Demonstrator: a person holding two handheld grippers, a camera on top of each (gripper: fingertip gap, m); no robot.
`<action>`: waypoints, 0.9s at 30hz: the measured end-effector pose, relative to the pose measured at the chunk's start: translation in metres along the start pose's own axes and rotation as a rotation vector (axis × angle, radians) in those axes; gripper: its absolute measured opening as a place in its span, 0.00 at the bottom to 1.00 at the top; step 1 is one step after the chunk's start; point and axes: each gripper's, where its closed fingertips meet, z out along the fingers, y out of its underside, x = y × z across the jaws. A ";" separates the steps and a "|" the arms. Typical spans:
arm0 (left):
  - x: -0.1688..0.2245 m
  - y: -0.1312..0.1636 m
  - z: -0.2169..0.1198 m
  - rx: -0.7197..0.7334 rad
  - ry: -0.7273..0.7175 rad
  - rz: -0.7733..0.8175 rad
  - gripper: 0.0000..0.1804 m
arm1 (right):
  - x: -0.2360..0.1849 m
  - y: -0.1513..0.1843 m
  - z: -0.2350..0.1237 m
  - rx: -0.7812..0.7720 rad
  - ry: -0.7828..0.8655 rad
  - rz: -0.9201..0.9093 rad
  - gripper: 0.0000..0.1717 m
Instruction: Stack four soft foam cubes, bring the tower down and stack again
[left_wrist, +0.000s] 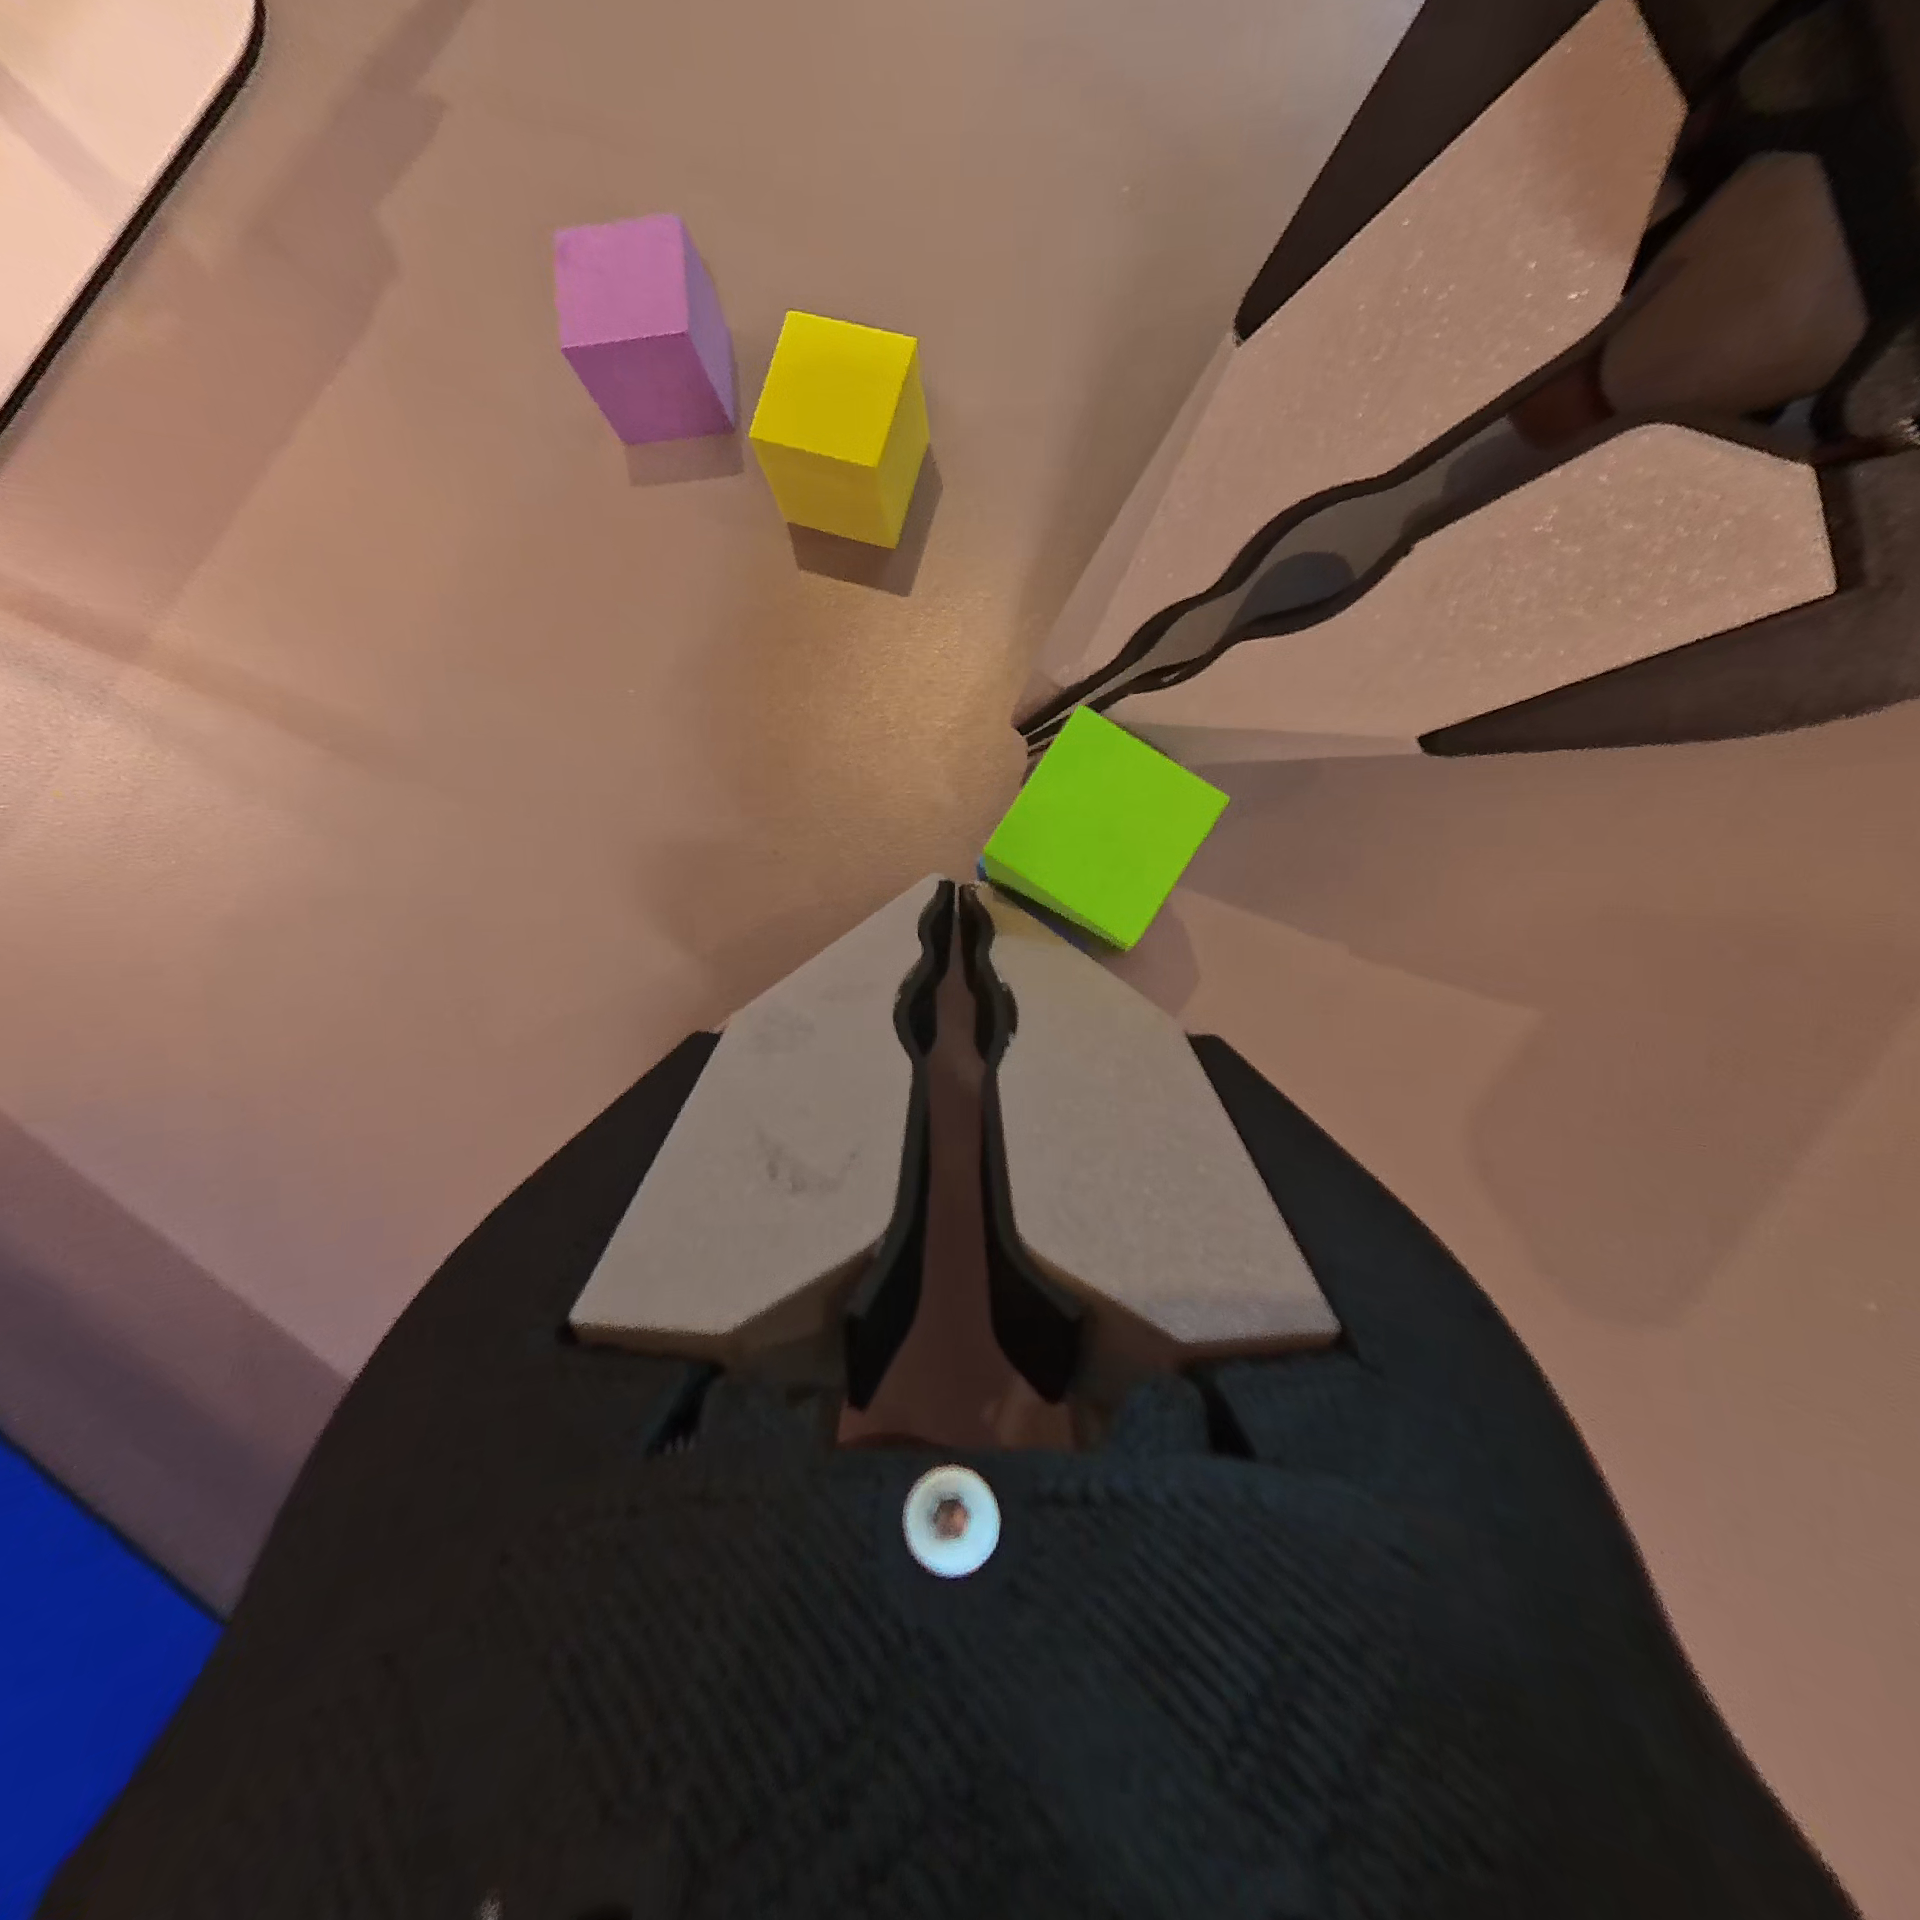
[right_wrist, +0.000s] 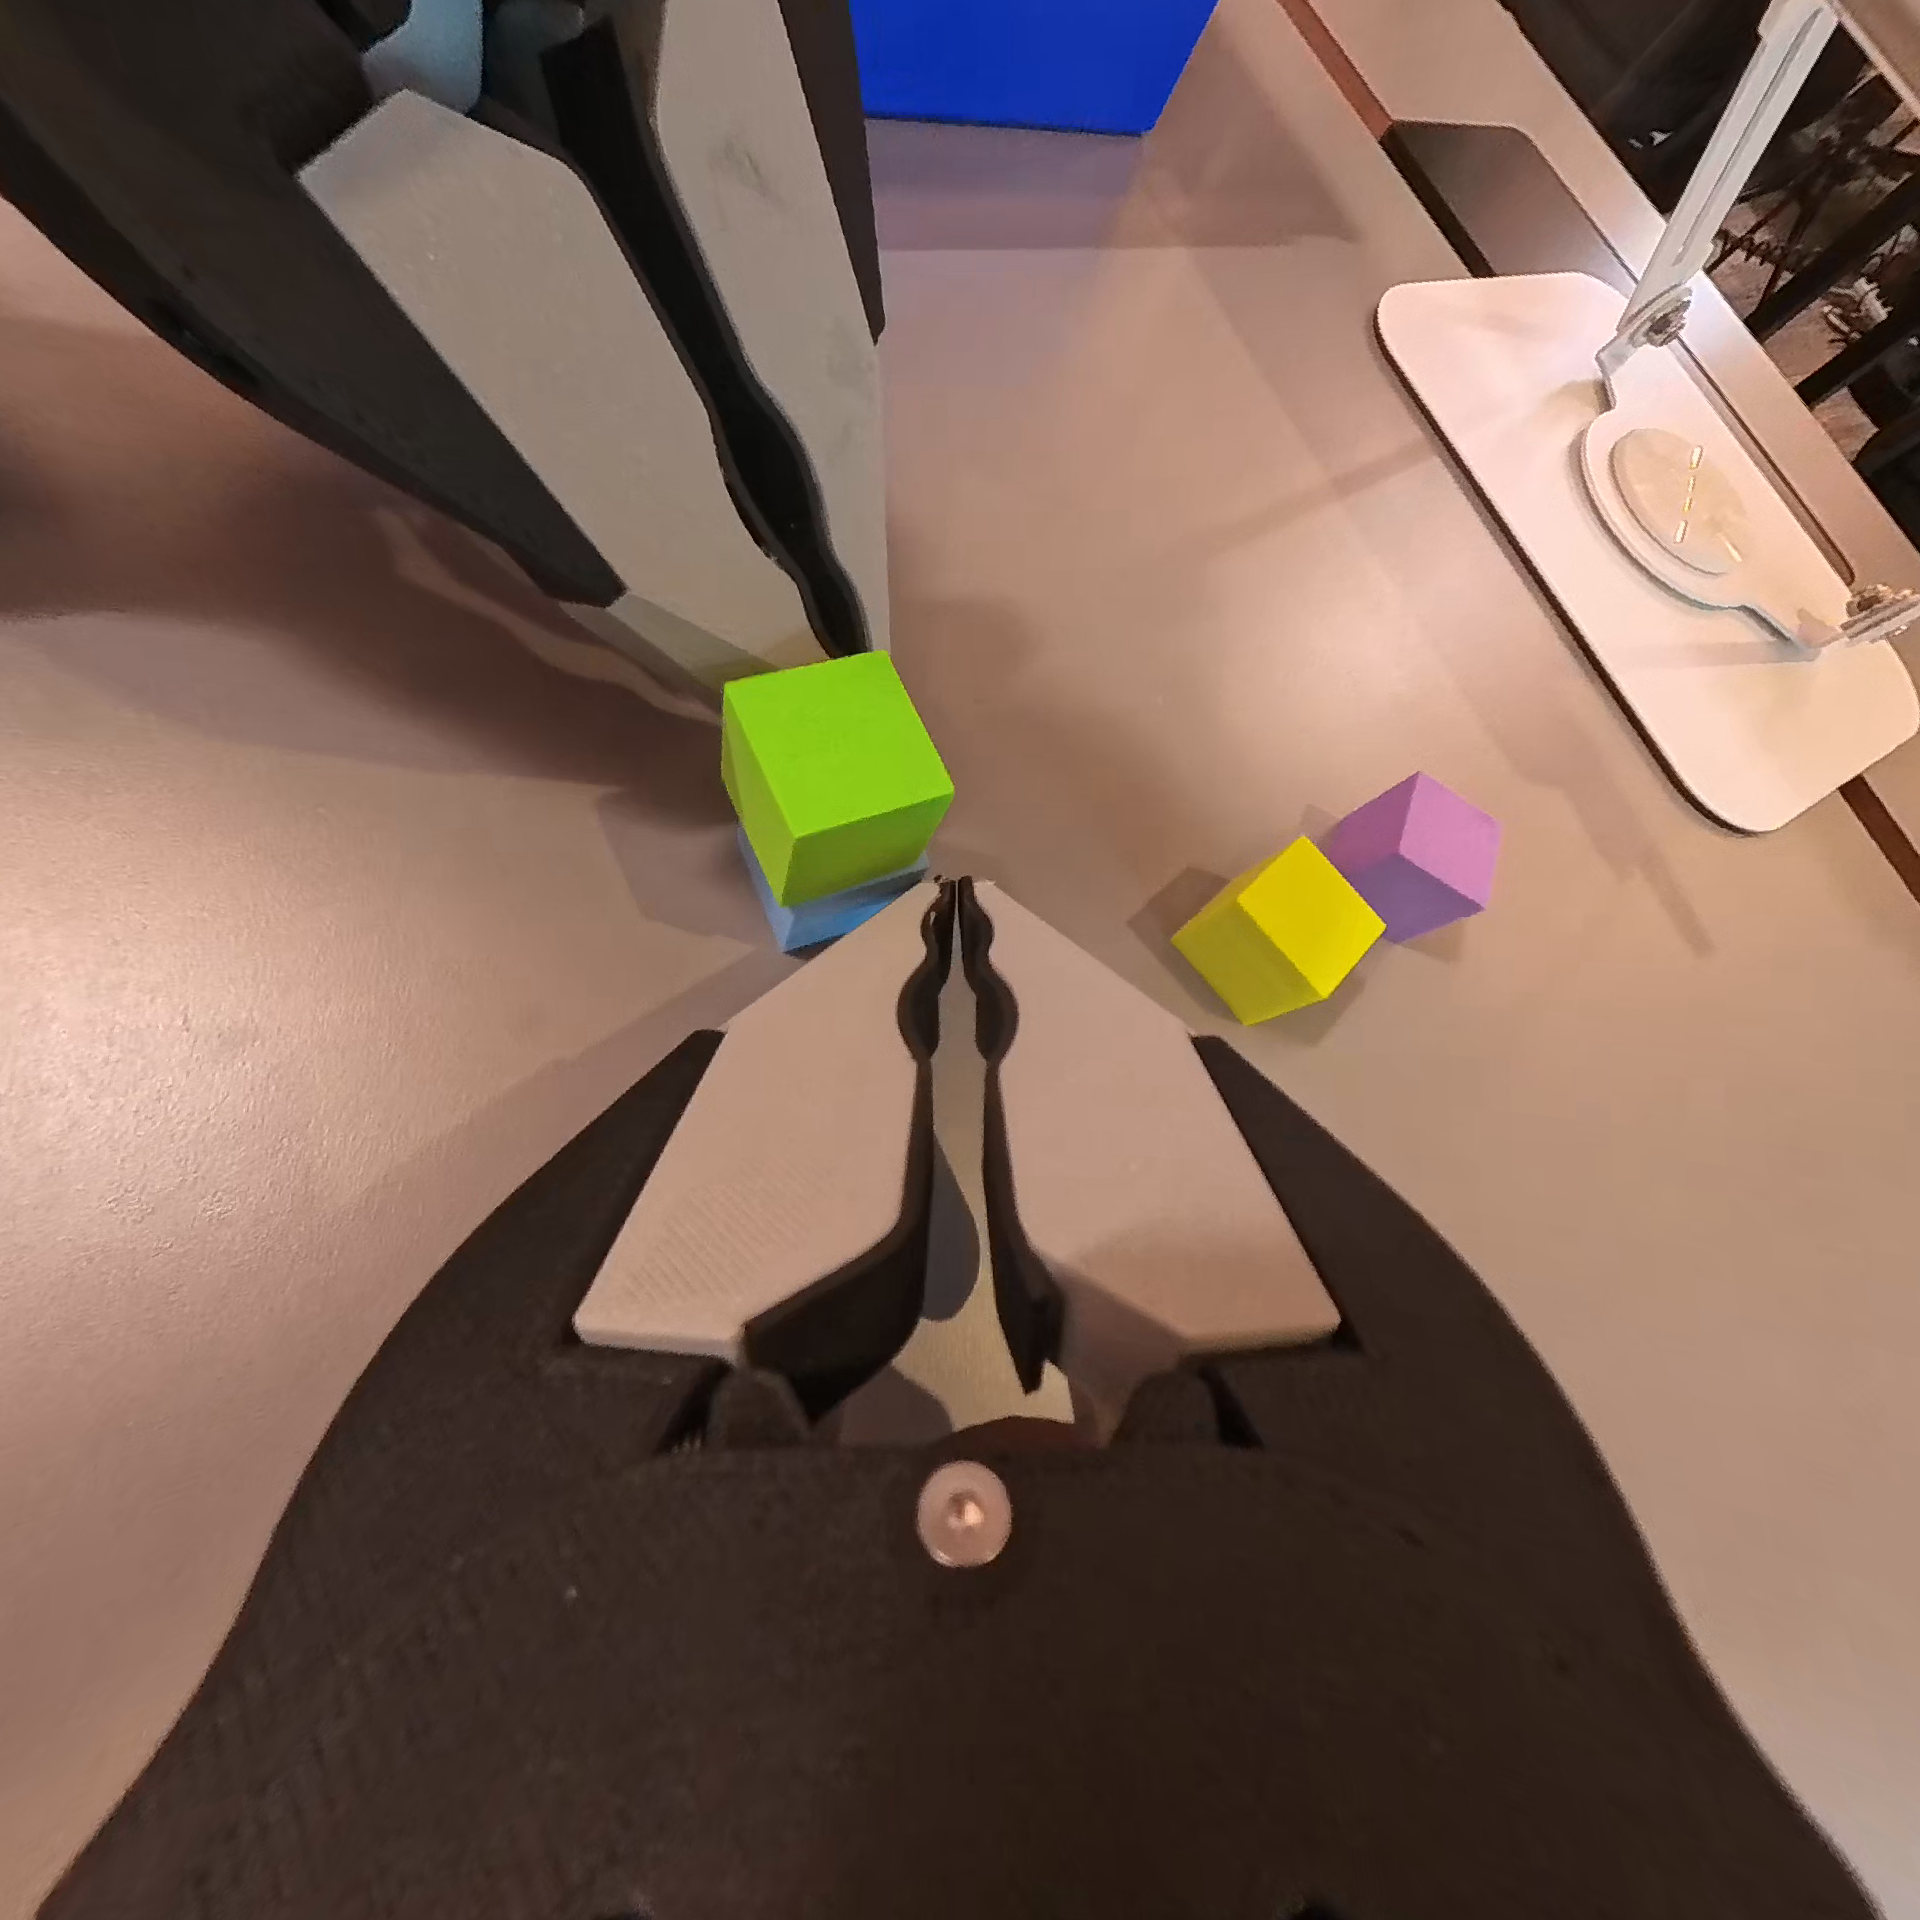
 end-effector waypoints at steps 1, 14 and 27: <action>-0.001 0.000 0.000 0.000 -0.005 0.000 0.00 | 0.000 0.000 0.000 0.000 0.000 0.000 0.00; -0.003 0.004 -0.001 -0.007 0.009 -0.043 0.00 | 0.006 0.001 -0.001 0.008 0.007 0.021 0.00; 0.008 0.017 -0.004 -0.062 0.069 -0.014 0.00 | -0.011 0.002 -0.004 0.001 -0.048 -0.028 0.00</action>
